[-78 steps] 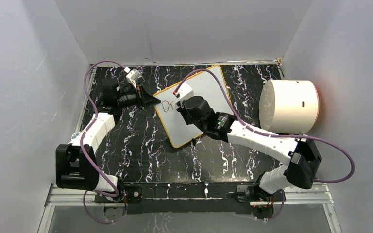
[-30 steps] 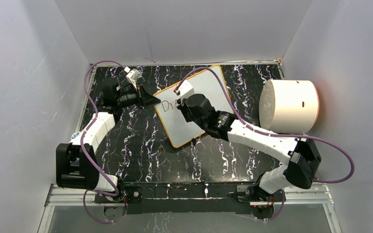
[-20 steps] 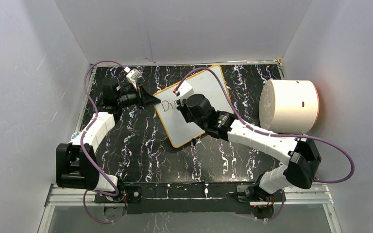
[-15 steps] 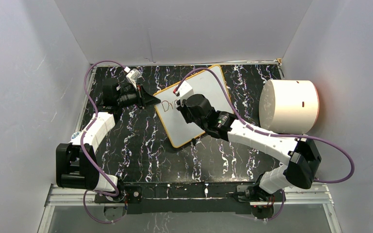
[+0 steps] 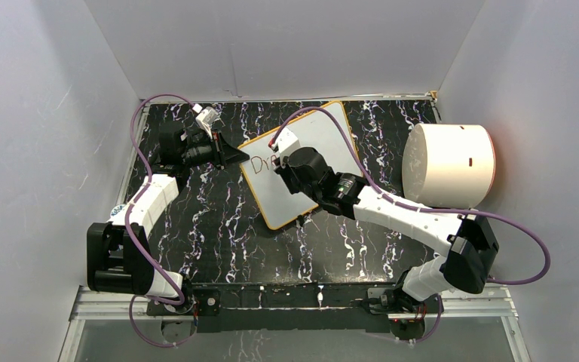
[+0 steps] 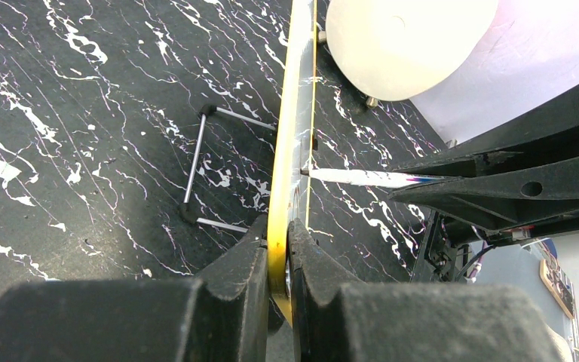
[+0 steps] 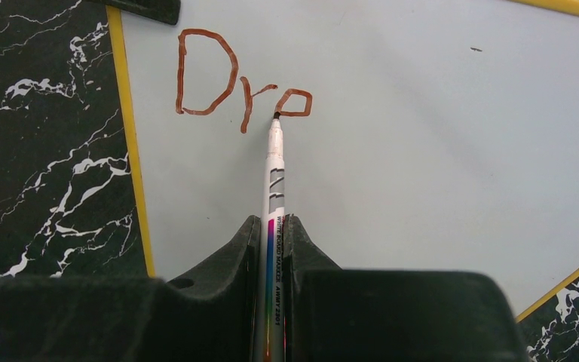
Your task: Write a sentence on the whiteboard
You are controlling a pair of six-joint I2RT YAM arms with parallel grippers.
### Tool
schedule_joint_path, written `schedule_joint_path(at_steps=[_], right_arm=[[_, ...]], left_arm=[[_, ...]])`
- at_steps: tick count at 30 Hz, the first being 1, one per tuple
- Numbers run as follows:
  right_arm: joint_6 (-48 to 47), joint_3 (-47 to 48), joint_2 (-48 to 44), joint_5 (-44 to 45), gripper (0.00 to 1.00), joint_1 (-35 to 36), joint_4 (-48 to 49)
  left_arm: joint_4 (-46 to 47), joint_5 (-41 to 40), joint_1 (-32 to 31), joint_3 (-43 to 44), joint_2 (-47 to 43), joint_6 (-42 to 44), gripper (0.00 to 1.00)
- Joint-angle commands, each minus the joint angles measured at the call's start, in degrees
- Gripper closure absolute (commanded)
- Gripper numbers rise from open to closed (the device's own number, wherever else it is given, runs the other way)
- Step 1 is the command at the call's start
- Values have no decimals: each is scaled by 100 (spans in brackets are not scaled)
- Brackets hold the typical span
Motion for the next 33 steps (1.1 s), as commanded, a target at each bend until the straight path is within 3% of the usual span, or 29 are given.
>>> schedule_joint_path(at_steps=[1, 33], right_arm=[[62, 95, -112, 37, 100, -27, -172], [-2, -16, -248, 529, 100, -22, 2]], left_arm=[[-466, -291, -131, -73, 204, 333, 100], [-475, -265, -131, -68, 211, 333, 100]])
